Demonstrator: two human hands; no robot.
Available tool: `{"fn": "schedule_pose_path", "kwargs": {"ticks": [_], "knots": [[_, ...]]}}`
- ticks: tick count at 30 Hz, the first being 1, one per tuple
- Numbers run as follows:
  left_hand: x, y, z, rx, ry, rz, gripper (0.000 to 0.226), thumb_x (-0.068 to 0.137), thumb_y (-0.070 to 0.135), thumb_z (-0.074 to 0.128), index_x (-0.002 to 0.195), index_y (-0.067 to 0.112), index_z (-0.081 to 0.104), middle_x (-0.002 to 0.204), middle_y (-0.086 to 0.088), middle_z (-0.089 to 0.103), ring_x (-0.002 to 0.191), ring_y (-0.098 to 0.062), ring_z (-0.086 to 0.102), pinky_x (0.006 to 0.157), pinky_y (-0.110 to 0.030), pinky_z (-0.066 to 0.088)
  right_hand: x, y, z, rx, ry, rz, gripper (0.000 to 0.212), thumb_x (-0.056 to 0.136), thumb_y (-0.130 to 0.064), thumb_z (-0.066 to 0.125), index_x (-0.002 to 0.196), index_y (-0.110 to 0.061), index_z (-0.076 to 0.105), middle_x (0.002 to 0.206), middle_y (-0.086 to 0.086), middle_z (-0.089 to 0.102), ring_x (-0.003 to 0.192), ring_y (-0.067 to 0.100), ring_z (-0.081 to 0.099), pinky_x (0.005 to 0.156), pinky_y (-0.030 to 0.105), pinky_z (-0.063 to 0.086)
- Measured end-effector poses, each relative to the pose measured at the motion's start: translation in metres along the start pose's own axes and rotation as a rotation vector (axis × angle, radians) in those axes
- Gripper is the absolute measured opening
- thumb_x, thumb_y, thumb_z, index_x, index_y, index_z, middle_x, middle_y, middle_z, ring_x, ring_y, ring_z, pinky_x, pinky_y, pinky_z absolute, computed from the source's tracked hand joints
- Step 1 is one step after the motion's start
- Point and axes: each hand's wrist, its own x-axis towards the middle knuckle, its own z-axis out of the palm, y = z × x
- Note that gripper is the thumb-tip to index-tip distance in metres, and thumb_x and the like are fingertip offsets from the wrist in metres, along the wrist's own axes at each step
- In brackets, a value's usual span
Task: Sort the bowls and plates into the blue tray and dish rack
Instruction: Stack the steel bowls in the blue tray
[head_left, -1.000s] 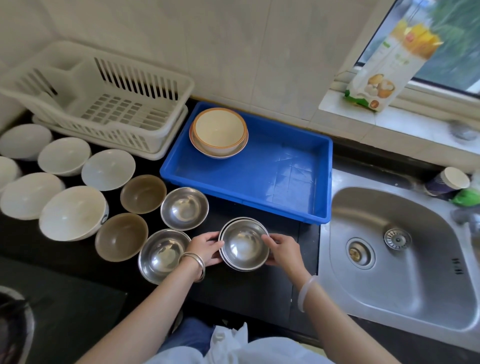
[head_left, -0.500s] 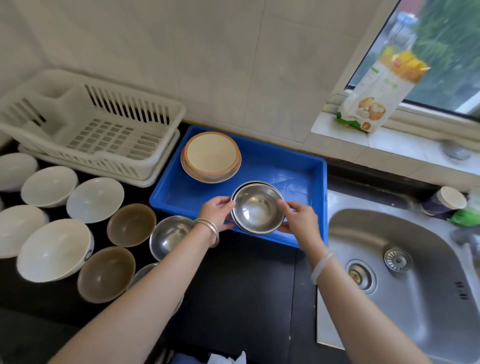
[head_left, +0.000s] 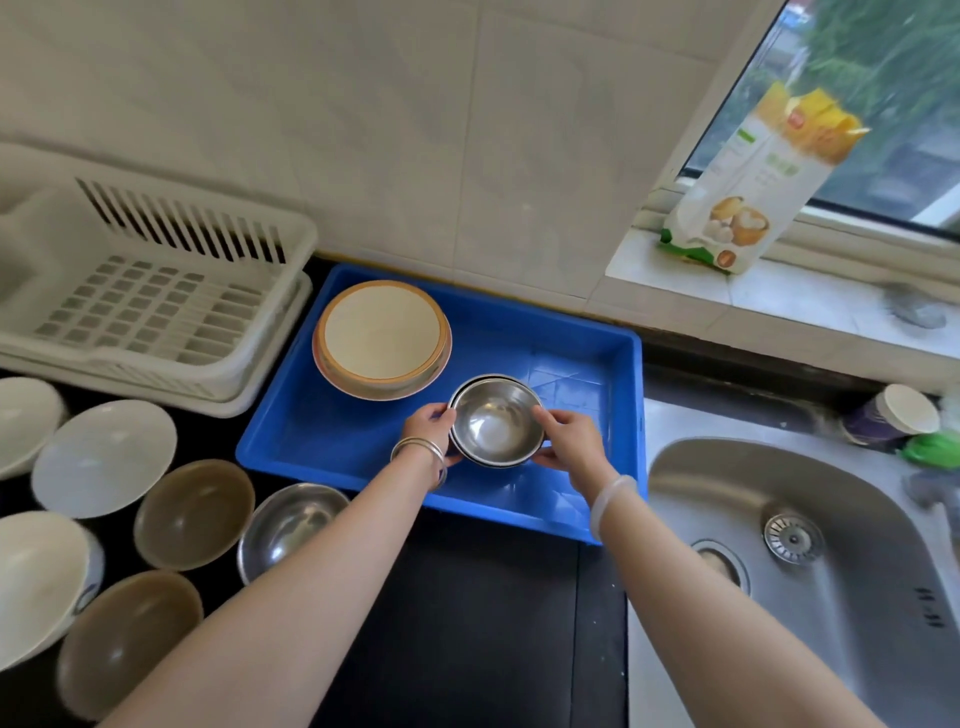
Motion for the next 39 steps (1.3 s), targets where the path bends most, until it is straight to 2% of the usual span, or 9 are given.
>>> {"fn": "schedule_pose_path", "kwargs": {"ticks": [3, 7, 14, 20, 23, 29, 33, 36, 39], "knots": [[0.011, 0.001, 0.002, -0.016, -0.009, -0.004, 0.020, 0.093, 0.014, 0.049, 0.112, 0.013, 0.056, 0.128, -0.017, 0.055, 0.100, -0.028, 0.053, 0.076, -0.042, 0.050, 0.007, 0.001, 0.001, 0.035, -0.023, 0.014, 0.033, 0.092, -0.032, 0.059, 0.113, -0.008, 0.064, 0.101, 0.010, 0.064, 0.059, 0.018, 0.064, 0.047, 0.019, 0.053], [0.020, 0.000, 0.004, -0.121, -0.054, -0.026, 0.031, 0.094, 0.010, 0.049, 0.123, 0.004, 0.051, 0.133, -0.020, 0.051, 0.104, -0.030, 0.052, 0.084, -0.043, 0.049, 0.010, 0.005, -0.003, 0.132, -0.105, 0.049, 0.039, 0.092, -0.033, 0.058, 0.124, -0.010, 0.058, 0.116, 0.010, 0.062, 0.074, 0.021, 0.066, 0.062, 0.025, 0.058], [0.022, -0.011, 0.003, -0.209, -0.120, -0.135, 0.036, 0.094, 0.018, 0.049, 0.128, 0.007, 0.044, 0.126, -0.019, 0.054, 0.101, -0.036, 0.056, 0.085, -0.049, 0.047, 0.009, 0.024, -0.002, 0.376, -0.196, 0.028, 0.036, 0.096, -0.013, 0.051, 0.132, -0.013, 0.051, 0.124, 0.011, 0.063, 0.095, 0.025, 0.068, 0.075, 0.024, 0.059], [0.030, -0.007, 0.018, -0.358, -0.086, -0.062, 0.036, 0.094, 0.011, 0.048, 0.126, -0.005, 0.046, 0.131, -0.025, 0.052, 0.113, -0.031, 0.055, 0.092, -0.040, 0.046, 0.024, 0.008, 0.002, 0.398, -0.161, -0.001, 0.029, 0.097, -0.011, 0.049, 0.125, -0.012, 0.054, 0.117, 0.007, 0.063, 0.087, 0.018, 0.068, 0.071, 0.019, 0.058], [0.035, -0.007, 0.026, -0.400, -0.095, -0.030, 0.035, 0.093, 0.012, 0.050, 0.125, -0.002, 0.049, 0.132, -0.021, 0.053, 0.118, -0.029, 0.053, 0.095, -0.034, 0.045, 0.033, -0.002, 0.004, 0.410, -0.135, -0.009, 0.027, 0.097, -0.011, 0.049, 0.123, -0.012, 0.055, 0.120, 0.009, 0.061, 0.087, 0.020, 0.067, 0.072, 0.021, 0.057], [0.043, -0.001, 0.036, -0.481, -0.096, -0.027, 0.037, 0.094, 0.019, 0.050, 0.129, 0.006, 0.048, 0.129, -0.013, 0.053, 0.116, -0.033, 0.053, 0.090, -0.038, 0.047, 0.047, -0.015, 0.011, 0.438, -0.092, -0.015, 0.022, 0.096, -0.012, 0.051, 0.118, -0.011, 0.056, 0.114, 0.009, 0.061, 0.081, 0.018, 0.067, 0.068, 0.020, 0.057], [0.050, 0.004, 0.041, -0.522, -0.068, -0.016, 0.038, 0.094, 0.020, 0.049, 0.130, 0.006, 0.048, 0.135, -0.015, 0.051, 0.120, -0.031, 0.051, 0.092, -0.035, 0.046, 0.055, -0.020, 0.015, 0.438, -0.061, -0.005, 0.029, 0.096, -0.013, 0.053, 0.124, -0.007, 0.053, 0.126, 0.014, 0.058, 0.088, 0.024, 0.066, 0.068, 0.021, 0.056], [0.053, 0.008, 0.043, -0.539, -0.056, -0.015, 0.038, 0.094, 0.021, 0.050, 0.129, 0.006, 0.049, 0.134, -0.014, 0.052, 0.113, -0.027, 0.052, 0.089, -0.033, 0.047, 0.059, -0.022, 0.017, 0.426, -0.052, -0.007, 0.034, 0.096, -0.013, 0.052, 0.129, -0.004, 0.050, 0.127, 0.016, 0.058, 0.092, 0.026, 0.065, 0.070, 0.023, 0.056], [0.055, 0.012, 0.046, -0.551, -0.031, -0.012, 0.038, 0.094, 0.020, 0.050, 0.128, 0.005, 0.049, 0.134, -0.015, 0.052, 0.118, -0.028, 0.052, 0.089, -0.033, 0.047, 0.061, -0.025, 0.020, 0.424, -0.039, -0.008, 0.036, 0.096, -0.012, 0.052, 0.131, -0.002, 0.049, 0.126, 0.017, 0.058, 0.096, 0.028, 0.065, 0.072, 0.025, 0.055]]}}
